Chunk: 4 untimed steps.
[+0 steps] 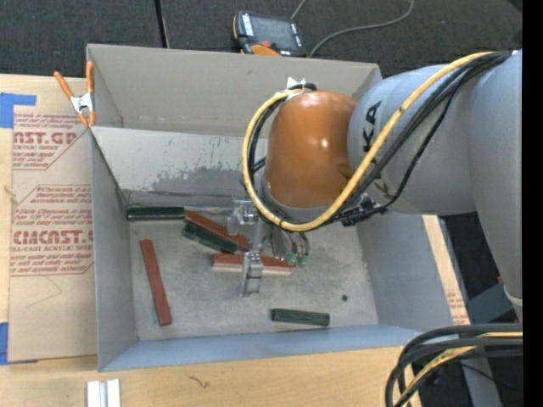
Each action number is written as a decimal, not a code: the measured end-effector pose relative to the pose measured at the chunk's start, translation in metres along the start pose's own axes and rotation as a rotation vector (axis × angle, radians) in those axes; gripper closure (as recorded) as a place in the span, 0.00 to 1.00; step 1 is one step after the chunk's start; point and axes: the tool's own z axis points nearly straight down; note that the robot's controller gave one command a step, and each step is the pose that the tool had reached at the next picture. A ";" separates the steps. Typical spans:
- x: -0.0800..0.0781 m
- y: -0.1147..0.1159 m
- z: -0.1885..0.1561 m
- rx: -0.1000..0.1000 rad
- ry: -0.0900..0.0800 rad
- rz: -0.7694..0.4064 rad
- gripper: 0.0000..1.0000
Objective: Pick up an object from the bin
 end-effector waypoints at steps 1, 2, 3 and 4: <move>-0.004 -0.048 0.108 -0.001 -0.006 0.102 0.00; -0.006 0.016 0.106 -0.001 -0.003 0.205 0.00; -0.006 0.014 0.106 0.000 0.000 0.209 1.00; -0.006 0.014 0.106 0.000 0.000 0.209 0.00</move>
Offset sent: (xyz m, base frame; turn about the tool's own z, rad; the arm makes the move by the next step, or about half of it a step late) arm 0.0030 -0.0476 -0.1059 0.0991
